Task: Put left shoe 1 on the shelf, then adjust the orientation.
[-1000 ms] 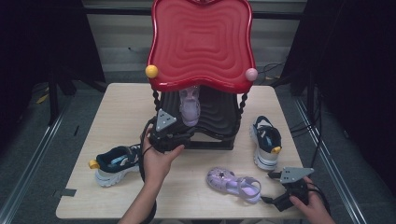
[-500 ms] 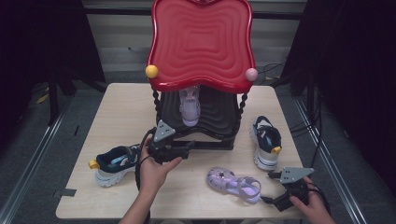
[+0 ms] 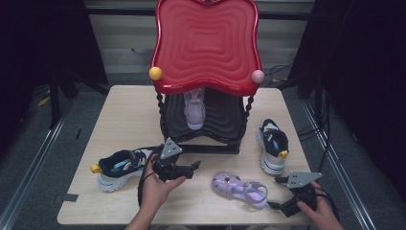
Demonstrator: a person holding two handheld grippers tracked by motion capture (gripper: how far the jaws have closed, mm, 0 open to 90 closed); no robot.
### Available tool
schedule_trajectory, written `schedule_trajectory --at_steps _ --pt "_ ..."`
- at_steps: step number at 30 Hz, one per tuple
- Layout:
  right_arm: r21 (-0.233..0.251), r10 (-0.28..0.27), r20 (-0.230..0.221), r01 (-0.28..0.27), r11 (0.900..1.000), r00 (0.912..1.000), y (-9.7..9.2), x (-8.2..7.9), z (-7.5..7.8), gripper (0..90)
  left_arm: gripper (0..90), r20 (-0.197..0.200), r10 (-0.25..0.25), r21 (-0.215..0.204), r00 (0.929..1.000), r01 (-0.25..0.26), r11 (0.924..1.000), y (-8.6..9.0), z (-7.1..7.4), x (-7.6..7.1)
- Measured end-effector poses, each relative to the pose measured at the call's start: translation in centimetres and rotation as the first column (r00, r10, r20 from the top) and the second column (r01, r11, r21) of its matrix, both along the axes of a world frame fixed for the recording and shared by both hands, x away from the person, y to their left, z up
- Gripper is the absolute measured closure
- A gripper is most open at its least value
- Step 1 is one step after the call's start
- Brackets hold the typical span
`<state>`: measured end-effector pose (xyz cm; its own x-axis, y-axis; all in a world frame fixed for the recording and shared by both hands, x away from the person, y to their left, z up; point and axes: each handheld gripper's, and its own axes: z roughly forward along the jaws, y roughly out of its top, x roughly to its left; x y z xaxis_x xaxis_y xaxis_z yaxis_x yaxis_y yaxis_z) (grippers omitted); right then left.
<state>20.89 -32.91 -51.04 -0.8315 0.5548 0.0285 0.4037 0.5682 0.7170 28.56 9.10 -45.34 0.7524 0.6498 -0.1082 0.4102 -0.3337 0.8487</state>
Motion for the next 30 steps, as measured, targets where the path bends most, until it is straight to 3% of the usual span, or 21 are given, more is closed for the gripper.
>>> schedule_trajectory --at_steps 8,23,25,26,28,30 --pt "0.0 0.0 0.0 0.0 1.0 1.0 0.0 0.0 0.0 6.9 23.1 -0.018 -0.038 0.052 0.9991 0.039 0.9979 -0.3 -1.7 -0.6" --pt "0.001 -0.016 0.0 0.016 0.9999 0.9999 0.0 -0.3 0.0 8.6 23.1 -0.072 -0.052 0.126 0.9961 0.061 0.9902 0.0 -4.3 -1.6" --pt "0.012 -0.023 -0.005 0.023 0.9997 0.9997 0.0 -0.4 0.1 11.2 23.1 -0.072 -0.052 0.155 0.996 0.063 0.9859 0.0 -4.5 -1.5" --pt "0.019 -0.02 -0.008 0.02 0.9996 0.9998 0.0 -0.4 0.1 12.0 23.0 -0.085 -0.048 0.15 0.9953 0.06 0.9869 -0.1 -4.6 -1.6" --pt "0.056 -0.022 -0.032 0.024 0.9981 0.9993 0.0 -0.4 0.1 12.0 22.6 -0.086 -0.049 0.168 0.9951 0.063 0.9839 -0.1 -4.8 -1.5" --pt "0.046 -0.012 -0.033 0.014 0.9988 0.9994 0.2 -0.5 0.2 12.5 22.6 -0.082 -0.048 0.176 0.9954 0.062 0.9825 -0.1 -4.9 -1.4"
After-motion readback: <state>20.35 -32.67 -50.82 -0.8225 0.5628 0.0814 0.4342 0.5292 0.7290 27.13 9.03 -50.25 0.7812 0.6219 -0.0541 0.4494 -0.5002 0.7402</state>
